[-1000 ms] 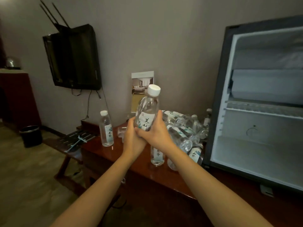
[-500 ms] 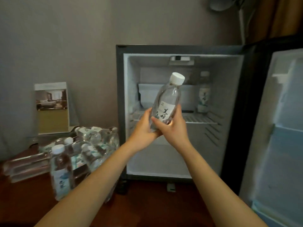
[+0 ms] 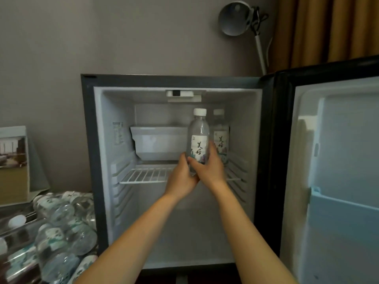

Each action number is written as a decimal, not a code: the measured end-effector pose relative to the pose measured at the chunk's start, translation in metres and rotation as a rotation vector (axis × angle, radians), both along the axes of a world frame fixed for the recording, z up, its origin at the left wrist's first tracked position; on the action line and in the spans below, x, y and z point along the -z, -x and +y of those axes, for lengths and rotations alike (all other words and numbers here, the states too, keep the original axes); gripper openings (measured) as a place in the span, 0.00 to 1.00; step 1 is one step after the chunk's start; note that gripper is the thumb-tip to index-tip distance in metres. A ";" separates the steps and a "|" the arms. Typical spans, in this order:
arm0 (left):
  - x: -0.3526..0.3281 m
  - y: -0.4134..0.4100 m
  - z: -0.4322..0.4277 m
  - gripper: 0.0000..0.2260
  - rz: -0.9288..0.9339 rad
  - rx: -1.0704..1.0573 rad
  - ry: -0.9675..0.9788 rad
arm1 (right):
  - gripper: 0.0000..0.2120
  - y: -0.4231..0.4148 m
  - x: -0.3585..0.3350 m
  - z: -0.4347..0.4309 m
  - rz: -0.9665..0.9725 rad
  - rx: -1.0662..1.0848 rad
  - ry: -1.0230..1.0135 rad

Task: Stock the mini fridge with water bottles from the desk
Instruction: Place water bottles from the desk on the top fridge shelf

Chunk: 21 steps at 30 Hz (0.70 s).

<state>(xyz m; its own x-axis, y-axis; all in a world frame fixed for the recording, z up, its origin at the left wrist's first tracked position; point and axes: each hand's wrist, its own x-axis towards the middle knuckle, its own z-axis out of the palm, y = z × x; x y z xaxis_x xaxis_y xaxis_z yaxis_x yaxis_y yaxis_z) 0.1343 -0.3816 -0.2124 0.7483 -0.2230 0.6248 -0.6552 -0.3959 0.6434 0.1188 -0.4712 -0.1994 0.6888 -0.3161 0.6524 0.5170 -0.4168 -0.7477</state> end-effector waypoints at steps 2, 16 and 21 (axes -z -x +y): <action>-0.003 -0.014 -0.002 0.22 0.018 -0.029 -0.078 | 0.32 -0.007 -0.002 -0.003 0.014 0.018 0.024; -0.017 -0.061 -0.017 0.22 0.248 0.120 -0.155 | 0.21 -0.037 -0.007 -0.020 0.243 0.508 0.173; -0.023 -0.066 -0.026 0.21 0.274 0.112 -0.186 | 0.20 -0.030 -0.015 -0.020 0.279 0.547 0.202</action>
<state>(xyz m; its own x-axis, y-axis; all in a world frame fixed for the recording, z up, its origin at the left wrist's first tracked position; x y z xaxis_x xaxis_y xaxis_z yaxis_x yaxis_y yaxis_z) 0.2006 -0.4074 -0.1898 0.8468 -0.4050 0.3450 -0.5145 -0.4582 0.7248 0.1488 -0.4913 -0.1845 0.6151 -0.5595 0.5555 -0.0128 -0.7116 -0.7025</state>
